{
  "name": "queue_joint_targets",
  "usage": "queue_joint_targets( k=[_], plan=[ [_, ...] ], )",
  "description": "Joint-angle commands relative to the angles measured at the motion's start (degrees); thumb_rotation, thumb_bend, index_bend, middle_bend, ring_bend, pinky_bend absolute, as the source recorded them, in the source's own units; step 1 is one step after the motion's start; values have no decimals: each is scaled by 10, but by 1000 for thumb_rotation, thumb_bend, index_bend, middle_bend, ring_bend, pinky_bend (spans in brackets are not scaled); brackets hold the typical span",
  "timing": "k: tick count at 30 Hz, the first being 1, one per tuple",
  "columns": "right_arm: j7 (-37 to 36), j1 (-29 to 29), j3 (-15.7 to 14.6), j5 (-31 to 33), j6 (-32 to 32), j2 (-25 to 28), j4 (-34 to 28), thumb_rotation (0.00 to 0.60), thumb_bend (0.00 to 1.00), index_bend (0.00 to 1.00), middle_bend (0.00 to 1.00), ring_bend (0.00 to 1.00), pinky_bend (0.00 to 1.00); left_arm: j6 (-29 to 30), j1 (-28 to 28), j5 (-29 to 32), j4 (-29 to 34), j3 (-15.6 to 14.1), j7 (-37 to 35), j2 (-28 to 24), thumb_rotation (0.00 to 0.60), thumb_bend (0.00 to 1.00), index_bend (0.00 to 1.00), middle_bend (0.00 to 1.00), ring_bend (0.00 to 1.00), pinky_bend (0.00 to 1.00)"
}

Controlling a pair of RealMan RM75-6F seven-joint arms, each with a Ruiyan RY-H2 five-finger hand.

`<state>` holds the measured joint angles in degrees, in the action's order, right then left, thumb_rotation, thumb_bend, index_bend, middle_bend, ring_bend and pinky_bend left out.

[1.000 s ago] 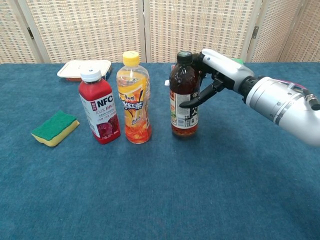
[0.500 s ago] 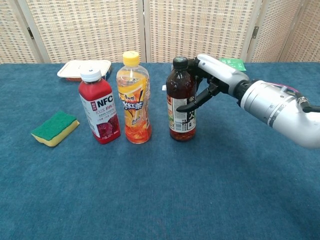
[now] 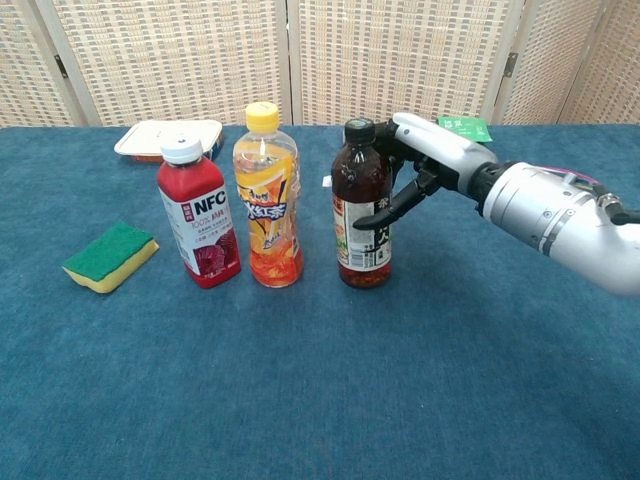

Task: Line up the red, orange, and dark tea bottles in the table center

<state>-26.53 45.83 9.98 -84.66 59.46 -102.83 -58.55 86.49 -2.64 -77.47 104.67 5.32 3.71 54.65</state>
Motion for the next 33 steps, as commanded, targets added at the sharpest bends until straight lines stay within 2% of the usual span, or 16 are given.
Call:
queue_joint_targets(
  k=[1, 9, 20, 33],
  plan=[
    [2, 0, -1, -1, 1, 3, -3, 600, 108, 362, 388, 407, 476, -1, 0, 0, 0, 0, 0, 0, 600, 86, 332, 164, 174, 414],
    [11, -5, -6, -6, 7, 20, -20, 600, 92, 239, 316, 357, 476, -1, -1, 0, -1, 1, 4, 2, 600, 86, 338, 165, 175, 414],
    [3, -18, -15, -19, 28, 47, -51, 600, 89, 144, 277, 331, 477, 1, -1, -3, 0, 0, 13, 4, 600, 86, 337, 166, 175, 414],
    [57, -58, -28, -43, 87, 155, -187, 600, 58, 107, 241, 283, 476, -3, -4, -6, -2, -2, 20, 10, 600, 86, 337, 166, 175, 414]
  ],
)
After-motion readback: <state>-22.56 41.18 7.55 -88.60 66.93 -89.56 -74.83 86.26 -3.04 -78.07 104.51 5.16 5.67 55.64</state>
